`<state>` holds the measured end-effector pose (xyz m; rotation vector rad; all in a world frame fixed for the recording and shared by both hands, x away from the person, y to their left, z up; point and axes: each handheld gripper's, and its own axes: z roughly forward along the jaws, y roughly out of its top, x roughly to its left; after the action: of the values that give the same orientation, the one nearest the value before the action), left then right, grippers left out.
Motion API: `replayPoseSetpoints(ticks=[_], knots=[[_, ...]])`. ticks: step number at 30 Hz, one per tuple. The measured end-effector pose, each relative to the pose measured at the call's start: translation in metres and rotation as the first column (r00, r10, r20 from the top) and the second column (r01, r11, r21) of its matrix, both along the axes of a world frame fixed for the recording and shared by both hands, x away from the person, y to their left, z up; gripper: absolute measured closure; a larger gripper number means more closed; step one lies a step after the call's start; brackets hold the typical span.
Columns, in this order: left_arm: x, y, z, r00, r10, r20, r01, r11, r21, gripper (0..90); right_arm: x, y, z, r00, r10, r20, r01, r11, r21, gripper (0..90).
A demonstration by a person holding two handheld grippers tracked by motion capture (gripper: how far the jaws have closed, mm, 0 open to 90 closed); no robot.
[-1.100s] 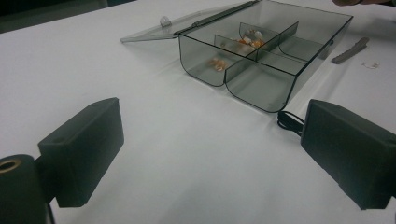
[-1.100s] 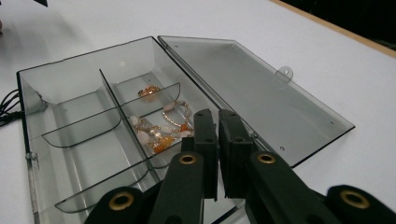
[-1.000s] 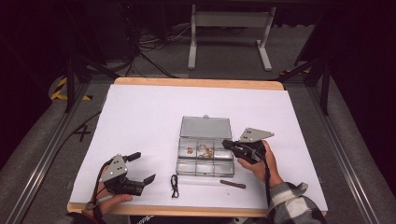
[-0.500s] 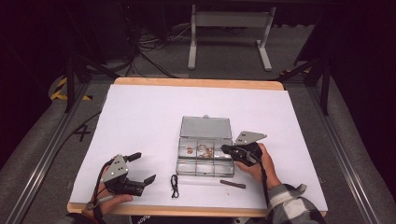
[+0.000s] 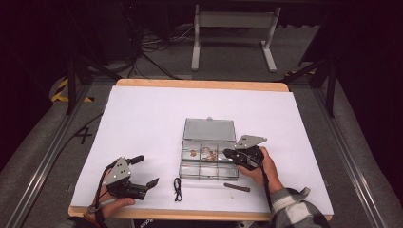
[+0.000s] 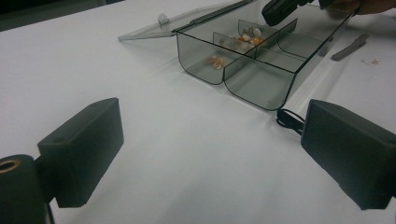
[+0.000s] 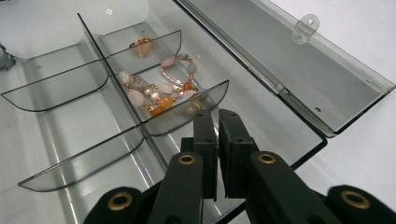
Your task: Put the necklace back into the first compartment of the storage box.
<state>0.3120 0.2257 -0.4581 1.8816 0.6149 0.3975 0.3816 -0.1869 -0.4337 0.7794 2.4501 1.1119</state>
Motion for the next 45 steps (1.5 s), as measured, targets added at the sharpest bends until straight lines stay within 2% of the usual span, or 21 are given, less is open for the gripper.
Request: replayPoseSetpoints(ticks=[17,29,31,33,38,39,45], knots=[[0.0,0.0,0.0,1.0,0.003,0.0,-0.003,1.0,0.0,6.9,-0.002,0.001,0.0,1.0,0.006,-0.006,-0.006,1.0,0.004,84.2],[0.0,0.0,0.0,1.0,0.001,-0.001,-0.001,1.0,0.002,6.9,-0.014,-0.009,0.012,0.9996,0.01,0.028,-0.011,0.999,0.044,86.5],[0.0,0.0,0.0,1.0,0.001,0.0,-0.001,1.0,0.002,6.9,-0.026,-0.015,0.02,0.9988,0.029,0.04,-0.032,0.997,0.064,87.8],[0.0,0.0,0.0,1.0,0.0,-0.004,0.0,1.0,0.001,6.9,-0.029,-0.016,0.022,0.9985,0.034,0.044,-0.036,0.997,0.067,87.8],[0.0,-0.001,0.0,1.0,0.0,0.001,0.0,1.0,0.002,6.9,-0.054,-0.028,0.035,0.9959,0.054,0.073,-0.061,0.993,0.101,87.8],[0.0,-0.001,0.0,1.0,0.0,0.001,0.0,1.0,0.002,6.9,-0.054,-0.028,0.035,0.9959,0.054,0.073,-0.061,0.993,0.101,87.8],[0.0,-0.001,0.0,1.0,-0.002,0.001,0.002,1.0,0.008,6.9,-0.083,-0.035,0.039,0.9933,0.084,0.079,-0.093,0.989,0.118,87.4]])
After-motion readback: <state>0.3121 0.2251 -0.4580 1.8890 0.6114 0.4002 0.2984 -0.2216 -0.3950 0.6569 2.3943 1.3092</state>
